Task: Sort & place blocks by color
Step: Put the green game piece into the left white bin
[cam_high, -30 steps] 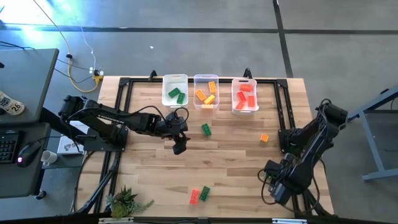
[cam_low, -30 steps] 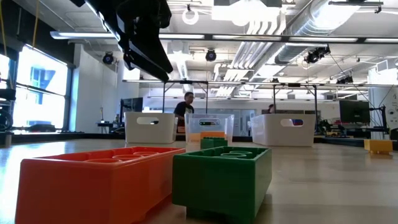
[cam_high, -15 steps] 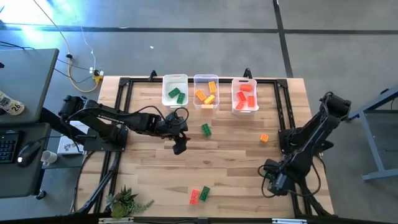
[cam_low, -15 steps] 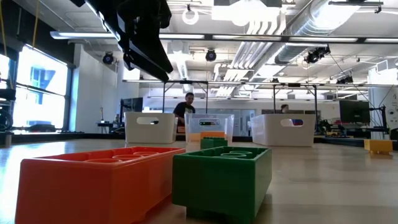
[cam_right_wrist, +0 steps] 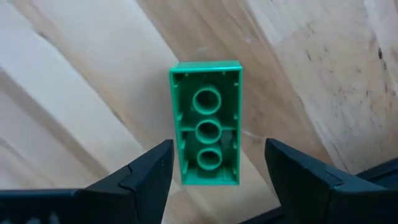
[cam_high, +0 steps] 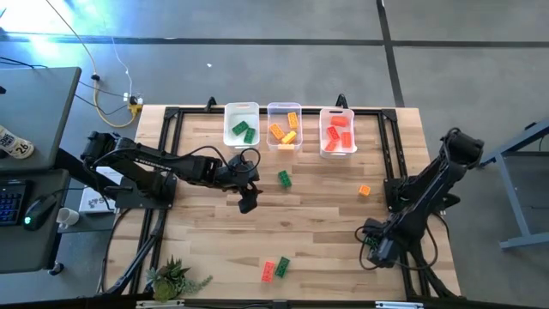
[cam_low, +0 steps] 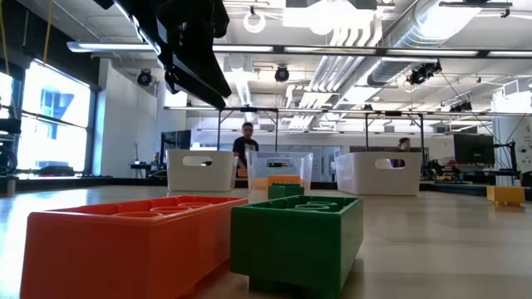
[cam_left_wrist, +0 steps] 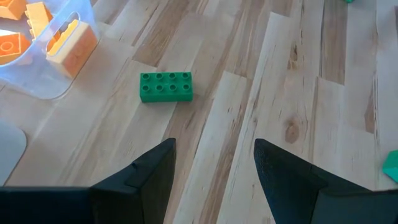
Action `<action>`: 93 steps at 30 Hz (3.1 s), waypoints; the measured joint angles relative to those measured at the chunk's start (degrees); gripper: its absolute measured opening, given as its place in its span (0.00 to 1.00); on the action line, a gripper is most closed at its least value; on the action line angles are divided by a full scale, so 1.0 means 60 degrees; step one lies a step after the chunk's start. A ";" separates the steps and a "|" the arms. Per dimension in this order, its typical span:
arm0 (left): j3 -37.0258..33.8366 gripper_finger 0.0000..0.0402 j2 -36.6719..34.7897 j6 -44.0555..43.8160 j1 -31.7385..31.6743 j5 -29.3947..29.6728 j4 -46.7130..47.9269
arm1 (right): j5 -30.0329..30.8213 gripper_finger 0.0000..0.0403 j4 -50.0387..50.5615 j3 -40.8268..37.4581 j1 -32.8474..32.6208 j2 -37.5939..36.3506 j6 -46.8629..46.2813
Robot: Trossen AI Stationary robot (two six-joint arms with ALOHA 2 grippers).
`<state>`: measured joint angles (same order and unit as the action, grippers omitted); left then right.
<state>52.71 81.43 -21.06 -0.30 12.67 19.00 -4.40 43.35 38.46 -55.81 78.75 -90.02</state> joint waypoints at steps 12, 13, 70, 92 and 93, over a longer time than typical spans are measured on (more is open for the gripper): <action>-0.0002 0.51 0.0000 -0.0683 -0.0011 0.0024 0.0000 | 0.0041 0.42 -0.0401 0.0033 0.0001 0.0981 0.0047; 0.0000 0.51 0.0000 -0.0713 -0.0011 0.0029 0.0000 | 0.0043 0.37 -0.0418 0.0034 0.0006 0.0982 0.0041; -0.0004 0.51 0.0000 -0.3530 -0.1603 -0.1104 -0.2736 | 0.7286 0.26 -0.5670 0.3144 0.7912 0.0487 1.2938; -0.0004 0.51 0.0000 -0.3020 -0.2138 -0.1075 -0.3353 | 0.6667 0.26 -0.4537 0.4670 0.8621 0.2346 1.3923; -0.0004 0.51 0.0000 -0.2973 -0.2138 -0.1075 -0.3359 | 0.6620 0.26 -0.4542 0.4670 0.8658 0.2466 1.3866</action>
<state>52.69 81.43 -38.90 -13.13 6.22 -1.15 35.32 16.10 66.48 -3.86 93.54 -6.82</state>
